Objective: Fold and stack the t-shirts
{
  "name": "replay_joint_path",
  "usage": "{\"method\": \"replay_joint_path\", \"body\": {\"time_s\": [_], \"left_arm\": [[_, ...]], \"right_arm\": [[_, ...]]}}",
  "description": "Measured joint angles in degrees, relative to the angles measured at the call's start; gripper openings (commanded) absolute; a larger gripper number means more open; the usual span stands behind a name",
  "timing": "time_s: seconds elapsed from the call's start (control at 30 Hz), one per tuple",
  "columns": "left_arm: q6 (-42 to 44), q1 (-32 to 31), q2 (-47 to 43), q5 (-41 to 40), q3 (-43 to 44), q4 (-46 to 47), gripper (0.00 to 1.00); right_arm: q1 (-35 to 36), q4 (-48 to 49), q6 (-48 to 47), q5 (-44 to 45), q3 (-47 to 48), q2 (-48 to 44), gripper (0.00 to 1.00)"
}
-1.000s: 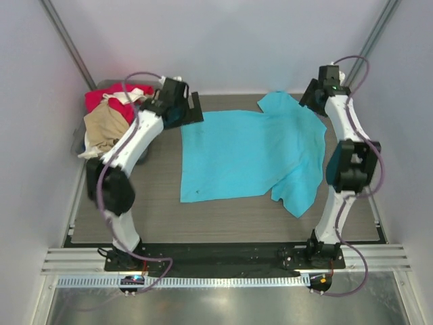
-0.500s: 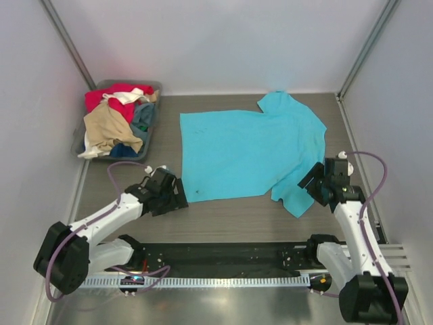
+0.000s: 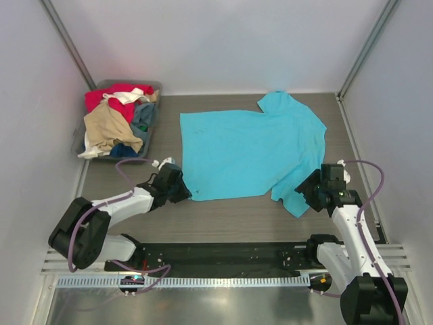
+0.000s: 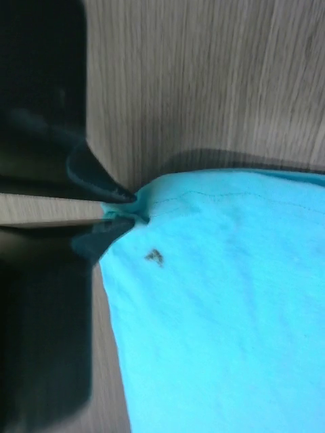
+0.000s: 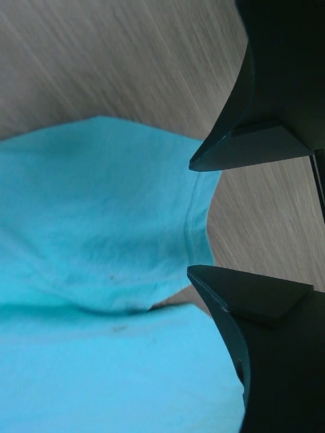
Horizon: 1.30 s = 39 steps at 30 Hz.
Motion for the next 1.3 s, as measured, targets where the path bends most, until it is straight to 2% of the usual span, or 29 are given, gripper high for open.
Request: {"method": "replay_joint_path", "body": {"time_s": [0.03, 0.13, 0.27, 0.4, 0.57, 0.73, 0.77, 0.83, 0.87, 0.97, 1.13, 1.3], "left_arm": [[0.35, 0.02, 1.09, 0.52, 0.15, 1.25, 0.00], [0.63, 0.87, 2.29, 1.09, 0.85, 1.84, 0.00], [1.18, 7.67, 2.23, 3.08, 0.87, 1.38, 0.00], [2.60, 13.81, 2.97, 5.33, 1.51, 1.16, 0.00], [3.63, 14.16, 5.18, 7.96, 2.36, 3.08, 0.00], [3.63, 14.32, 6.27, 9.73, 2.43, 4.90, 0.00], [3.65, 14.32, 6.29, 9.81, 2.43, 4.96, 0.00], [3.65, 14.32, 6.27, 9.88, 2.43, 5.01, 0.00], [3.63, 14.32, 6.23, 9.88, 2.43, 5.01, 0.00], [3.61, 14.32, 6.21, 9.88, 2.36, 5.01, 0.00], [3.63, 14.32, 5.66, 9.88, 1.99, 4.87, 0.00], [3.65, 14.32, 4.07, 10.36, 1.31, 3.21, 0.00]], "right_arm": [[0.07, -0.07, 0.72, 0.57, -0.79, 0.31, 0.64], [0.28, -1.33, 2.93, 3.30, -3.56, 0.20, 0.64], [0.44, -2.56, 5.03, 5.46, -5.44, -0.72, 0.63], [1.84, -2.03, 7.04, 5.92, -6.64, 0.13, 0.52], [4.24, 0.50, 9.01, 5.38, -8.59, 4.15, 0.49], [11.85, 1.53, 11.28, 5.55, -8.46, 4.74, 0.46], [13.09, 1.51, 11.80, 5.75, -8.48, 4.76, 0.44], [15.08, 1.44, 12.76, 5.97, -8.50, 4.98, 0.29], [15.85, 1.31, 13.16, 6.12, -8.50, 5.31, 0.18], [17.20, 1.14, 14.03, 6.86, -8.48, 6.38, 0.01], [17.59, 1.22, 14.03, 7.37, -8.79, 5.57, 0.01], [17.59, -0.07, 14.05, 8.28, -9.64, -0.11, 0.01]]}}
